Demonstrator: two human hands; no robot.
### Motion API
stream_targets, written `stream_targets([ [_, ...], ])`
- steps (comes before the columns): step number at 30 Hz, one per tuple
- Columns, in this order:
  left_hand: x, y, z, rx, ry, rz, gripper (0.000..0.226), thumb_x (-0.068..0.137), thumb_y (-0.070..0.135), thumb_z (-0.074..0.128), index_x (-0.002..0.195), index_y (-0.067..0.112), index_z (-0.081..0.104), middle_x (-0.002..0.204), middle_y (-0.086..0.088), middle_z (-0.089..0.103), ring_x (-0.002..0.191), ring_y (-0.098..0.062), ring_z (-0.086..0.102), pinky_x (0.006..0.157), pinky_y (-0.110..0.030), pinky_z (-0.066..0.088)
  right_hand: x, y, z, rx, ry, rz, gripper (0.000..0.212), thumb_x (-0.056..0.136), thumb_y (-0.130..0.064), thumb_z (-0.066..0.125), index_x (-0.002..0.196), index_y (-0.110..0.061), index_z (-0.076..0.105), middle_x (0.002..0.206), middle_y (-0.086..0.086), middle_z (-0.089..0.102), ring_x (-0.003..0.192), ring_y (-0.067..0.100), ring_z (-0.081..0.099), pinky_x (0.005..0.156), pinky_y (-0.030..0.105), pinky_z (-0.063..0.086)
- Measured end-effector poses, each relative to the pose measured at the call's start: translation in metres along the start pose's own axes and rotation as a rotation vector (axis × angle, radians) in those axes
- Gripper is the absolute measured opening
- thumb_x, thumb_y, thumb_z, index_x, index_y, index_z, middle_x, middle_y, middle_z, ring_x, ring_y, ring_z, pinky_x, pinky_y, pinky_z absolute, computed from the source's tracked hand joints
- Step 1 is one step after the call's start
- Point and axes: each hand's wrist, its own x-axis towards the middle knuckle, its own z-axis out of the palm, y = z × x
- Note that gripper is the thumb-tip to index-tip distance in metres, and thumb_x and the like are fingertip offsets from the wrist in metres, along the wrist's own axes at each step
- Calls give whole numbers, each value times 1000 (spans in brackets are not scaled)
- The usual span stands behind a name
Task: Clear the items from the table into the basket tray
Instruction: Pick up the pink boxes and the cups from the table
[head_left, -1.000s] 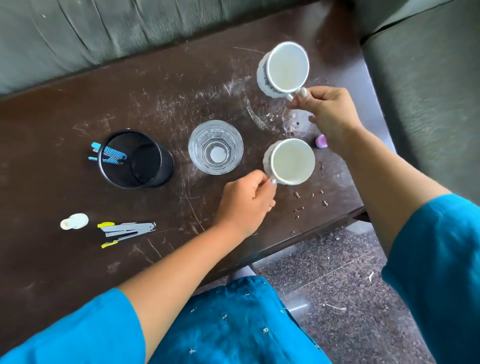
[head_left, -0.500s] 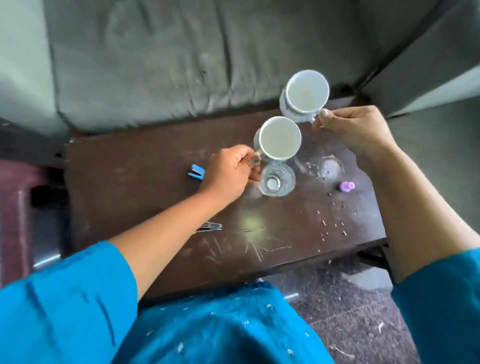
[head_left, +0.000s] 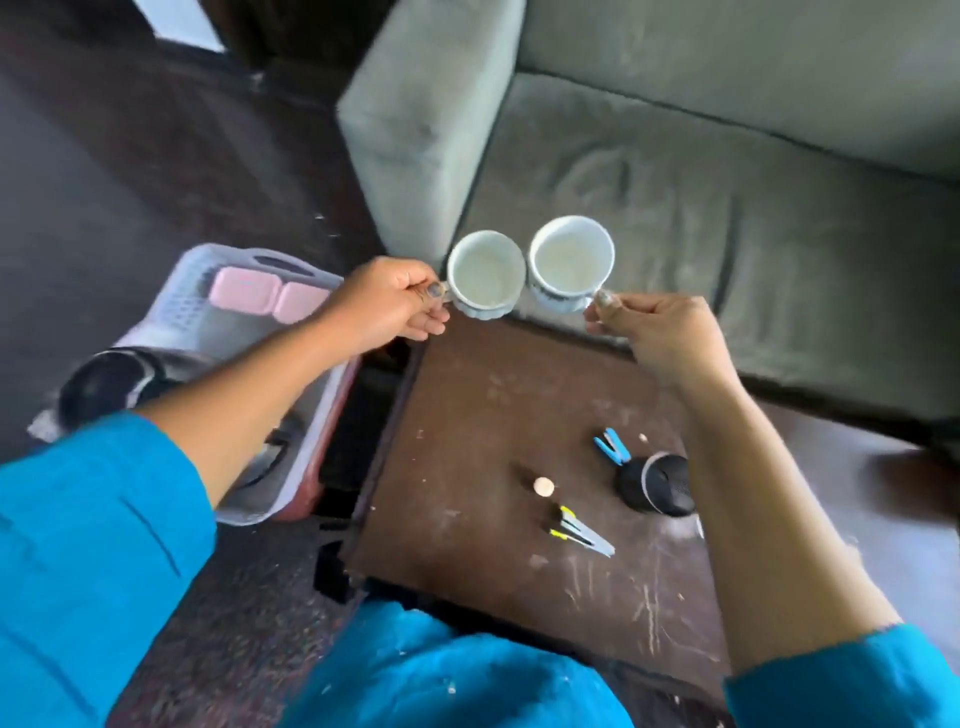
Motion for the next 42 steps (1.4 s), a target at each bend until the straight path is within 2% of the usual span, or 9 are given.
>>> stream_targets([
  [4, -4, -24, -93, 62, 100, -44, 27, 93, 10, 48, 68, 17, 53, 73, 1, 65, 70, -3, 63, 62, -22, 41, 11, -23, 85, -41, -147, -8, 14, 84, -28, 66, 72, -22, 71, 68, 0, 70, 65, -1, 60, 68, 16, 45],
  [8, -7, -55, -166, 142, 164, -113, 16, 92, 7, 47, 93, -4, 59, 77, -4, 64, 66, 3, 64, 67, -26, 38, 18, -35, 157, -54, -251, -11, 17, 82, -28, 69, 65, -30, 71, 58, -18, 67, 51, -12, 55, 49, 3, 39],
  [13, -7, -95, -227, 223, 181, -162, 16, 91, 0, 46, 87, -1, 61, 84, -11, 62, 55, 14, 59, 49, 1, 37, 23, -33, 226, -94, -338, 69, 20, 78, -33, 72, 59, -35, 70, 64, -16, 69, 54, -6, 53, 50, 12, 39],
  [16, 0, -123, -252, 274, 113, -222, 14, 92, 1, 46, 93, -6, 57, 92, -17, 62, 53, 13, 58, 55, -5, 39, 29, -23, 257, -142, -363, 106, 17, 77, -37, 72, 60, -35, 71, 56, -20, 65, 47, -7, 47, 53, 12, 38],
  [20, 14, -159, -272, 421, 0, -307, 20, 90, 1, 47, 71, 0, 52, 96, -20, 69, 61, -8, 50, 63, -31, 29, 34, -6, 287, -223, -408, 155, 13, 77, -33, 73, 65, -32, 73, 51, -22, 61, 51, -1, 48, 60, 21, 42],
  [23, 23, -181, -273, 486, -79, -309, 31, 90, 0, 49, 60, 8, 50, 95, -16, 69, 86, -22, 53, 75, -32, 33, 38, 3, 301, -303, -439, 182, 7, 78, -29, 73, 73, -24, 76, 48, -23, 58, 51, 1, 45, 59, 20, 40],
  [26, 30, -194, -269, 586, -145, -324, 33, 89, 0, 50, 60, 14, 54, 81, -6, 65, 78, -22, 53, 58, -27, 31, 41, 6, 315, -430, -500, 191, 16, 81, -28, 69, 71, -16, 74, 40, -14, 54, 47, 9, 44, 54, 25, 42],
  [29, 36, -201, -265, 685, -177, -332, 33, 88, 2, 52, 59, 19, 53, 67, 5, 56, 68, -22, 46, 55, -26, 29, 42, 11, 326, -490, -521, 211, 18, 83, -24, 66, 78, -7, 72, 71, 10, 70, 62, 20, 58, 69, 39, 53],
  [42, 51, -211, -255, 1035, -212, -328, 23, 84, 2, 49, 70, 18, 57, 65, -1, 48, 68, -26, 47, 58, -29, 34, 48, 34, 351, -596, -515, 311, 13, 84, -7, 56, 85, -3, 69, 84, 17, 71, 66, 25, 62, 76, 47, 58],
])
